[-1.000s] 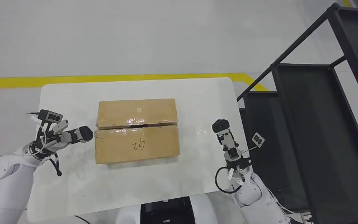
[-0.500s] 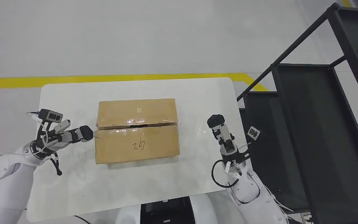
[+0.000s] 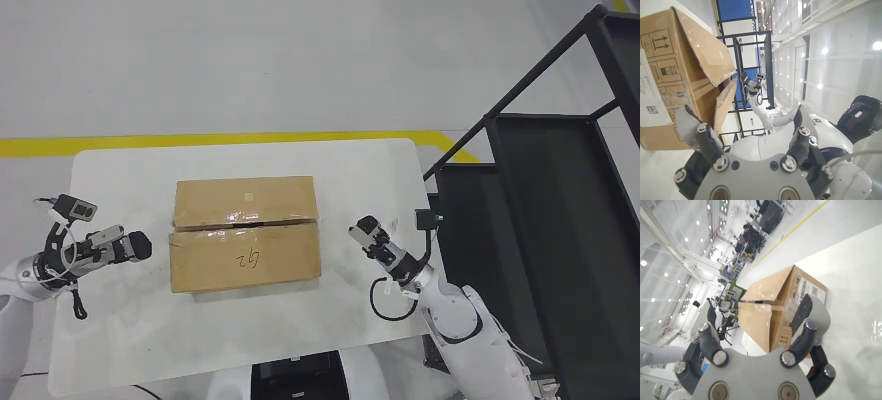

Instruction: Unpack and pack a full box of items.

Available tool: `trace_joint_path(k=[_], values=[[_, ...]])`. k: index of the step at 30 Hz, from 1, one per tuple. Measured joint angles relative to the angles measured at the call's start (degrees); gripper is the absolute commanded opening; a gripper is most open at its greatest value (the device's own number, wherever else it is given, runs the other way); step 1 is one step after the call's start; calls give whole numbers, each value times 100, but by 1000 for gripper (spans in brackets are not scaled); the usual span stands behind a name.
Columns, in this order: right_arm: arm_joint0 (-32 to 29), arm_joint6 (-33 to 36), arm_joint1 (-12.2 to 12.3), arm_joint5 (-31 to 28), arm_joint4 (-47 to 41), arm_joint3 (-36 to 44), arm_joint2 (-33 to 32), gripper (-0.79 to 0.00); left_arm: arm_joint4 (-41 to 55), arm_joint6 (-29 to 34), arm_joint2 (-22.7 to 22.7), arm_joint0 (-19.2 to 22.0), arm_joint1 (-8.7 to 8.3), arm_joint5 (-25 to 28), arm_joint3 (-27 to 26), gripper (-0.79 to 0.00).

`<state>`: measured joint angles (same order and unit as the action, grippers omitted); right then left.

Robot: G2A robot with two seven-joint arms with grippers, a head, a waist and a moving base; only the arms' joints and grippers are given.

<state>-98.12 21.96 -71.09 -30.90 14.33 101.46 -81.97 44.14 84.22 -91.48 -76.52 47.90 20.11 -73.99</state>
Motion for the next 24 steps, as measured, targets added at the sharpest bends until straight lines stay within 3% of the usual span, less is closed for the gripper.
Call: trace_joint_path(k=[10, 13, 24], values=[[411, 2711, 232, -307, -680, 52, -30, 0, 120, 292, -138, 8, -50, -294, -259, 0], [448, 2799, 251, -276, -1096, 135, -95, 0, 121, 293, -139, 8, -49, -295, -256, 0], [446, 2784, 249, -277, -999, 131, -93, 0, 118, 290, -137, 8, -49, -293, -256, 0]])
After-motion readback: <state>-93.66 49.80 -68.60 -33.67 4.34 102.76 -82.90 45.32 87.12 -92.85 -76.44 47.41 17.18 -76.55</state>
